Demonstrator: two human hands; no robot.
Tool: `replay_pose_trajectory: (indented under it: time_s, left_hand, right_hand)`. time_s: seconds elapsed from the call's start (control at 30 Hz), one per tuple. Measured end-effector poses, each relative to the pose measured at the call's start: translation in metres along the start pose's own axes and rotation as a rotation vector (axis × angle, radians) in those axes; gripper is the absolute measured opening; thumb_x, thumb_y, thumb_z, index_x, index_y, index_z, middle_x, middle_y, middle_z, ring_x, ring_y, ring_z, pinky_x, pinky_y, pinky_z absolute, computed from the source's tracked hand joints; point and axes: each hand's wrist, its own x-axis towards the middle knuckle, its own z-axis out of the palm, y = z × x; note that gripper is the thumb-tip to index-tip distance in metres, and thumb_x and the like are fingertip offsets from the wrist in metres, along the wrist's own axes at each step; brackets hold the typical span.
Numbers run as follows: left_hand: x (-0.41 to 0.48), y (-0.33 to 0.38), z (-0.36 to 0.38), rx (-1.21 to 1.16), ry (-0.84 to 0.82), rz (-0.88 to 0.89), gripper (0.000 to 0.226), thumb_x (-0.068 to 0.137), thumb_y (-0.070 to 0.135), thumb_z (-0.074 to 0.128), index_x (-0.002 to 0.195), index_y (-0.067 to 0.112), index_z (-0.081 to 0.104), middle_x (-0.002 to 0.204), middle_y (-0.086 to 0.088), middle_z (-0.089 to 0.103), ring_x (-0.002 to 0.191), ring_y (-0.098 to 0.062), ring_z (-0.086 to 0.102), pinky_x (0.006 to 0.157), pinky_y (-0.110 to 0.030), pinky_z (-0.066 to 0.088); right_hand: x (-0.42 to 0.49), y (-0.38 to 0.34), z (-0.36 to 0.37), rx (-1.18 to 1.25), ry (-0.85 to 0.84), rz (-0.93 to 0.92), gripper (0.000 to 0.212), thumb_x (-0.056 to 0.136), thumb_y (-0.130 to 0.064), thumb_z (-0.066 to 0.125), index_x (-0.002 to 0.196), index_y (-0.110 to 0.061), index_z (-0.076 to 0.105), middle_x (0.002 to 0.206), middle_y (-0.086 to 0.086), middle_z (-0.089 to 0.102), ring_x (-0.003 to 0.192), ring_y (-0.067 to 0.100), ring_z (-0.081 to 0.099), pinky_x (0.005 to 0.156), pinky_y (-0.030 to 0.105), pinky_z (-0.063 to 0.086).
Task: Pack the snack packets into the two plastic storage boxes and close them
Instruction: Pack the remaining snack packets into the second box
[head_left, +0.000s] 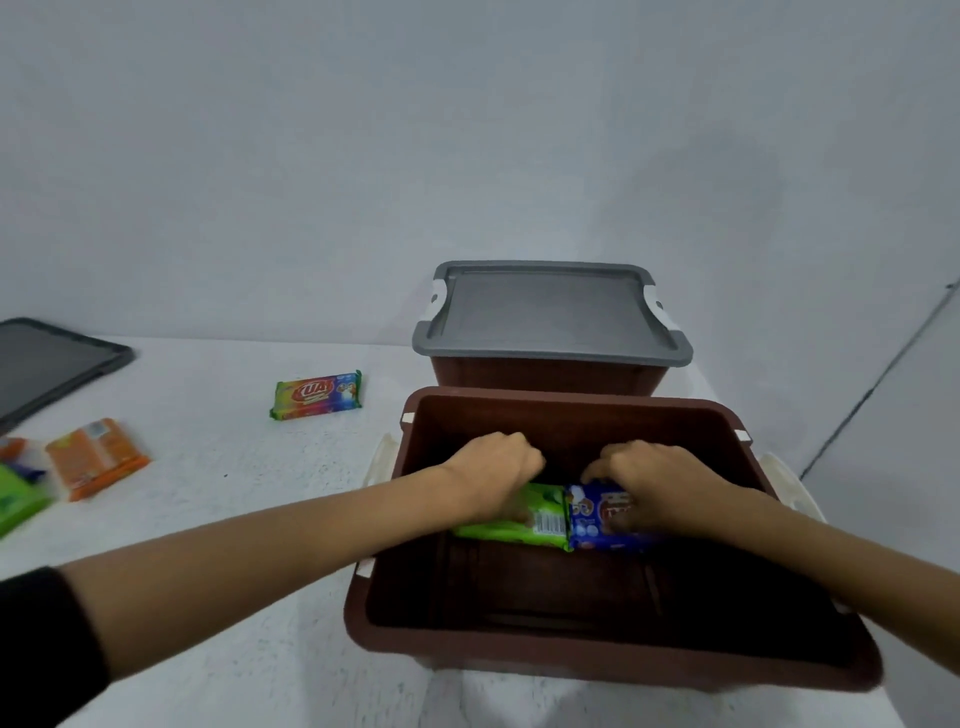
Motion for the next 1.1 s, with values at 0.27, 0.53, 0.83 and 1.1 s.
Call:
replay_pose_trajectory:
  time_s: [0.27,0.53,0.83,1.1]
  left_hand:
    - [-0.054,-0.045,-0.067,-0.339,0.314,-0.175,0.017,0.083,0.031,0.065,0.087,0.014,0.068,0.075,0.002,0.067,0.076,-0.014,0.063,0.071,-0.026,0.048]
    - [-0.137,-0.159,-0.062,-0.458,0.56,-0.561,0.026,0.084,0.032,0.064,0.104,0.014,0.066,0.103,-0.004,0.068,0.091,-0.015,0.064,0.086,-0.032,0.051]
    - [-0.234,-0.277,0.043,-0.528,0.32,-1.307,0.073,0.086,0.042,0.06,0.142,0.008,0.028,0.148,-0.021,0.02,0.136,-0.039,0.021,0.109,-0.045,0.027]
    - [-0.246,-0.31,0.116,-0.519,0.38,-1.751,0.098,0.083,0.056,0.055,0.148,0.009,-0.002,0.153,-0.027,-0.002,0.142,-0.042,-0.003,0.113,-0.056,0.005]
  right_hand:
    - [0.034,-0.029,-0.076,0.252,0.323,-0.034,0.029,0.081,-0.038,0.066,0.108,-0.028,0.065,0.094,-0.011,0.07,0.082,0.008,0.061,0.077,0.029,0.051]
    - [0.124,-0.11,-0.123,0.318,0.425,-0.304,0.036,0.084,-0.032,0.063,0.119,-0.024,0.058,0.108,0.0,0.064,0.097,0.015,0.055,0.083,0.031,0.048]
    - [0.256,-0.184,-0.104,0.229,0.138,-0.403,0.052,0.086,-0.026,0.06,0.135,-0.021,0.042,0.124,0.015,0.05,0.112,0.027,0.05,0.086,0.03,0.04]
    - [0.308,-0.19,-0.063,0.08,-0.133,-0.335,0.076,0.09,-0.051,0.048,0.149,-0.031,0.004,0.154,0.013,0.015,0.139,0.031,0.024,0.112,0.037,0.026]
